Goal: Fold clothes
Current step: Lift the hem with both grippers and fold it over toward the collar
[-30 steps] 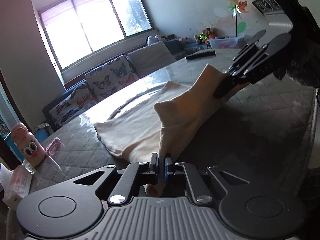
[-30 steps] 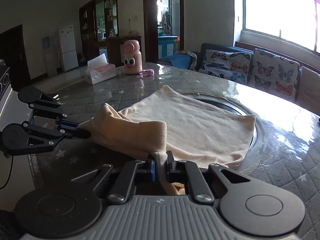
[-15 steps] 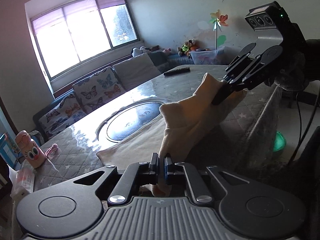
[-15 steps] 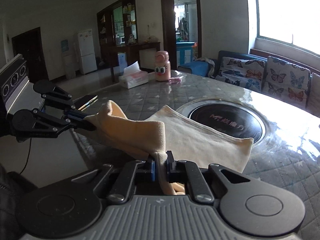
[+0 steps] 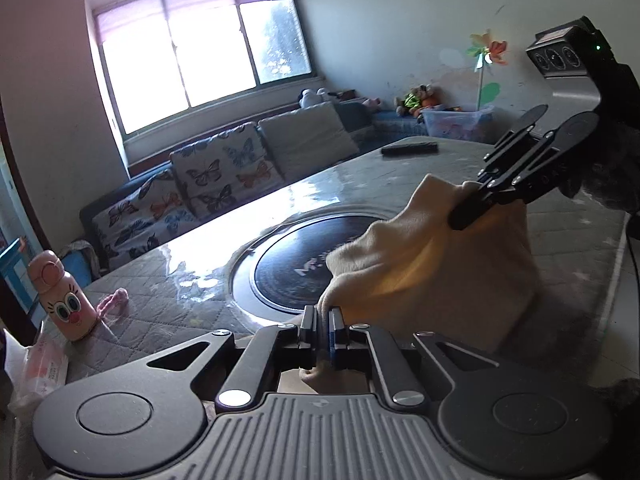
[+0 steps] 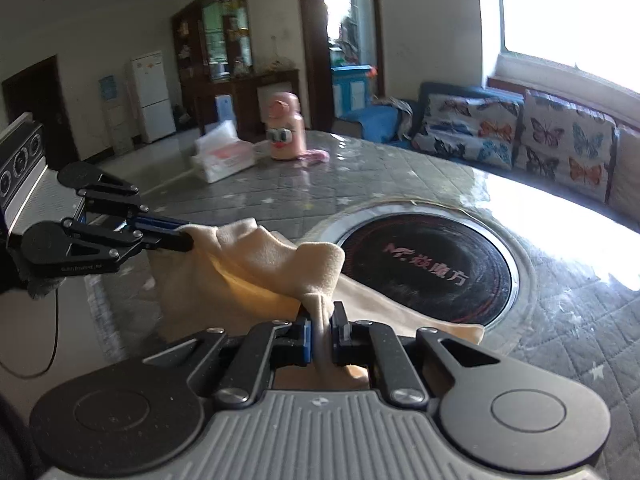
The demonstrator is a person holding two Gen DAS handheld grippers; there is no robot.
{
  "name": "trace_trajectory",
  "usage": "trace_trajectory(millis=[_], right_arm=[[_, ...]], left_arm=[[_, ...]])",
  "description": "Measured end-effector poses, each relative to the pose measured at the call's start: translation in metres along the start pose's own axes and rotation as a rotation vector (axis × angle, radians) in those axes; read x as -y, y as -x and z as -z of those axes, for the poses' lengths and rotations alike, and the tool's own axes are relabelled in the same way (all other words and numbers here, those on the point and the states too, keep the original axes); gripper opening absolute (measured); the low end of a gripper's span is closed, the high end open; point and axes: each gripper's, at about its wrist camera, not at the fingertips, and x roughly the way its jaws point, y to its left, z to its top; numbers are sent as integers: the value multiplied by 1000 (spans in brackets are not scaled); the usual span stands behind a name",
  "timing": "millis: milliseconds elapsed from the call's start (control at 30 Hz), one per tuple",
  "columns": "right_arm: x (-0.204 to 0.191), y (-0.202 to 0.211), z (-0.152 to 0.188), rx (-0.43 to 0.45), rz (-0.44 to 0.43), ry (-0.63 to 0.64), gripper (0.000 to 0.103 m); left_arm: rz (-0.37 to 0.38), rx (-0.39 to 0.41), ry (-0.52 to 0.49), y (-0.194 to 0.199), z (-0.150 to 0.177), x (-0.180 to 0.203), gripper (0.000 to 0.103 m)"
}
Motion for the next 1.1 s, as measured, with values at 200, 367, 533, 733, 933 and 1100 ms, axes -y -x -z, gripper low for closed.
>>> trace_trajectory(millis=[200,367,533,733,933,1100], right_arm=[[36,-62,-10,-56,38,-60,8],[54,-96,4,-105,39,-140,10],[58,-96,12,-74,48,-151,11],[61,-103,8,-48,81,-145,16],[64,-98,10,-56,108,-161,29],[53,-81,2,2,101,-149,27]], left_arm=[[-23,-89,69,-68,7,-26,6],[-33,-116,82,-85,14,-28,6],[-47,-116,81,-89,15,-28,6],[-81,-149,85,-106,12,-29,9],[-96,-134,114,-98,6,-33,14],[-21,-94,134,-88,-9,-22,14]])
